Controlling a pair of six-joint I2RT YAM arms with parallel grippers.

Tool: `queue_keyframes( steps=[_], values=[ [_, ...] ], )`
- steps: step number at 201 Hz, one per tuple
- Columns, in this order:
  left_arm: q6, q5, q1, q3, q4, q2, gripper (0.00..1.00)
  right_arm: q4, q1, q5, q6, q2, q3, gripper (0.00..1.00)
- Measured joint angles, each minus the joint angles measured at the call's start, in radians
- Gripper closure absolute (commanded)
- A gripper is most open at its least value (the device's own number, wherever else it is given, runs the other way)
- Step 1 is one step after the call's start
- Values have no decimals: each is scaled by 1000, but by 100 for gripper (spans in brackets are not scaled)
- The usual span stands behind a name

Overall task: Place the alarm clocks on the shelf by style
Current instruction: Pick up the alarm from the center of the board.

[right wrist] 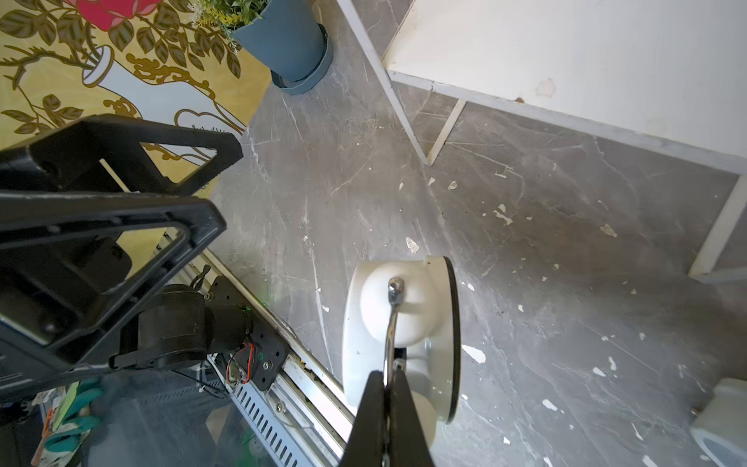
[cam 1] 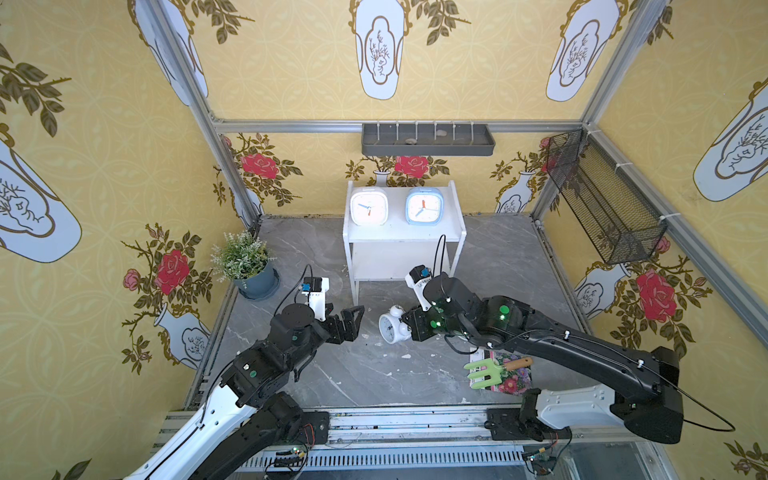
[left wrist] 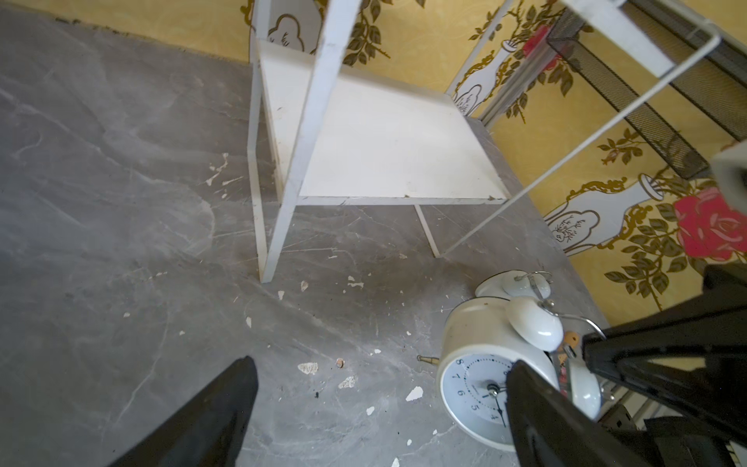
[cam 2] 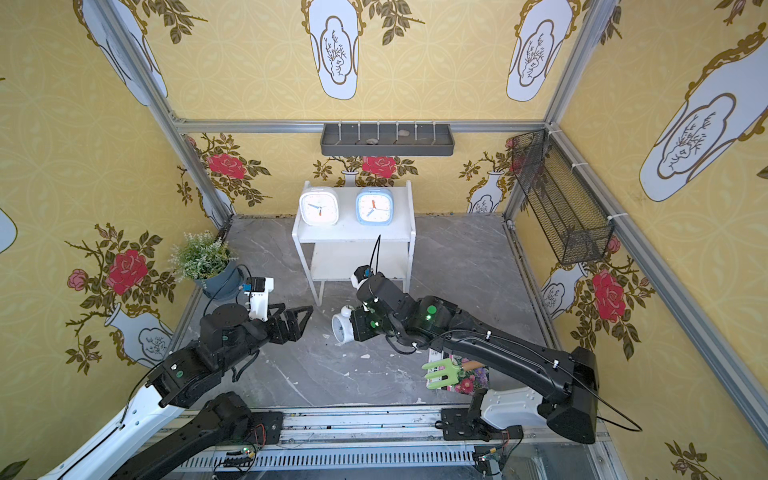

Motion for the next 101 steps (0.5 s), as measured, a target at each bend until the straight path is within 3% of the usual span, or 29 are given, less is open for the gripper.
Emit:
queue_keyframes(
  steps=[53,101],
  values=[
    [187,-136,-307,-41,154,58,1,-110,-40,-33,-30,-89,16,100],
    [361,-175,-456,-69,306,150,1,-167,-93,-100,-63,-120,56,100]
  ],
)
